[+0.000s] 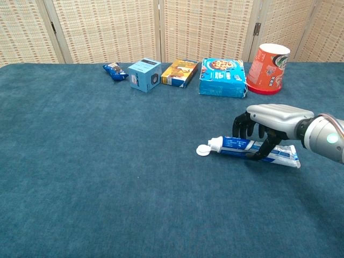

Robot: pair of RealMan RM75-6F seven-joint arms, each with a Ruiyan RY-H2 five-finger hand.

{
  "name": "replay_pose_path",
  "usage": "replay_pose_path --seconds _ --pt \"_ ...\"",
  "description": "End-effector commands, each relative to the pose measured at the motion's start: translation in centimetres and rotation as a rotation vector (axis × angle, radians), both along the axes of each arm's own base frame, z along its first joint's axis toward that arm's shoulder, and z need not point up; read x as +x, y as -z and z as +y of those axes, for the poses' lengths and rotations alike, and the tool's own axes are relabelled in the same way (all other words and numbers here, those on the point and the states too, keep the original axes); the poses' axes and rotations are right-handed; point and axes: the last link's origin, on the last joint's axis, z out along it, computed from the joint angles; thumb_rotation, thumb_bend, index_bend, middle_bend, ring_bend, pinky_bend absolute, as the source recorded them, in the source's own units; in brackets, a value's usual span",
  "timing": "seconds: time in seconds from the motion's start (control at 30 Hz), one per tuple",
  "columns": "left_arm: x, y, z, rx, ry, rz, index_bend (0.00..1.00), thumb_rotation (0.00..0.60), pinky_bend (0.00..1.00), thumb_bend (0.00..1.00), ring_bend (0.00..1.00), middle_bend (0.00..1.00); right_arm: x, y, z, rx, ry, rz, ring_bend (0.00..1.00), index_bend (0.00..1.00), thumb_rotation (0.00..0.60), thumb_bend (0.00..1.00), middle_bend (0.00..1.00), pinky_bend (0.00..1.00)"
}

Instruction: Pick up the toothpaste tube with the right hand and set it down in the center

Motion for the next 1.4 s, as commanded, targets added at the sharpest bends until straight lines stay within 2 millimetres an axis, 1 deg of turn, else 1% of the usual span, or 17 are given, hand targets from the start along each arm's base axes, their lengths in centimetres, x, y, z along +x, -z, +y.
replay_pose_path --seconds 0.03,0.3,0.43,0.53,0.7,0.8,0.93,1.07,1.23,1.4 --pt "-0.1 0.0 0.0 0.001 -0.001 -0.002 0.13 0.600 0.14 0.09 0.06 0.05 0.1 0.0 0.0 -0.001 0.000 -0.002 0.34 0.41 0.600 0.32 0.46 0.38" --pt "-0.2 0.1 0.0 0.001 -0.002 -0.003 0.13 0.600 0.14 0.09 0.06 0.05 0.0 0.4 0.0 0.001 -0.003 0.016 0.36 0.47 0.600 0.34 0.50 0.40" --pt "-0.2 0.2 0.0 0.000 -0.003 -0.004 0.13 0.600 0.14 0.09 0.06 0.05 0.0 0.5 0.0 0.000 -0.002 0.025 0.37 0.48 0.600 0.34 0.50 0.40" --pt "-0.2 0.2 0.0 0.001 -0.002 -0.003 0.13 0.600 0.14 0.09 0.06 0.05 0.0 0.5 -0.1 -0.009 -0.002 0.025 0.39 0.52 0.600 0.40 0.52 0.41" --pt "0.0 -0.2 0.6 0.006 0.011 0.004 0.12 0.600 0.14 0.09 0.06 0.05 0.1 0.7 -0.2 -0.003 0.006 0.013 0.44 0.59 0.600 0.57 0.57 0.44" --pt "0.6 -0.6 1.4 0.009 0.034 0.001 0.12 0.600 0.14 0.09 0.06 0.05 0.6 0.4 -0.2 -0.002 -0.004 -0.020 0.47 0.63 0.600 0.65 0.60 0.46" --pt "1.5 -1.0 2.8 -0.006 0.065 -0.023 0.12 0.600 0.14 0.09 0.06 0.04 1.7 -0.5 0.1 0.007 -0.024 -0.100 0.50 0.67 0.600 0.71 0.63 0.48" --pt "2.4 -1.1 4.3 -0.027 0.096 -0.035 0.12 0.600 0.14 0.09 0.06 0.05 2.9 -1.6 0.2 0.011 -0.043 -0.193 0.53 0.70 0.600 0.77 0.65 0.50" --pt "3.9 -0.7 6.2 -0.051 0.153 -0.065 0.12 0.600 0.14 0.09 0.06 0.04 4.6 -2.9 0.2 0.030 -0.063 -0.319 0.55 0.72 0.600 0.78 0.67 0.50" --pt "6.1 0.0 8.2 -0.077 0.243 -0.141 0.12 0.600 0.14 0.09 0.06 0.04 6.9 -4.0 0.0 0.094 -0.070 -0.449 0.56 0.72 0.600 0.78 0.67 0.50"
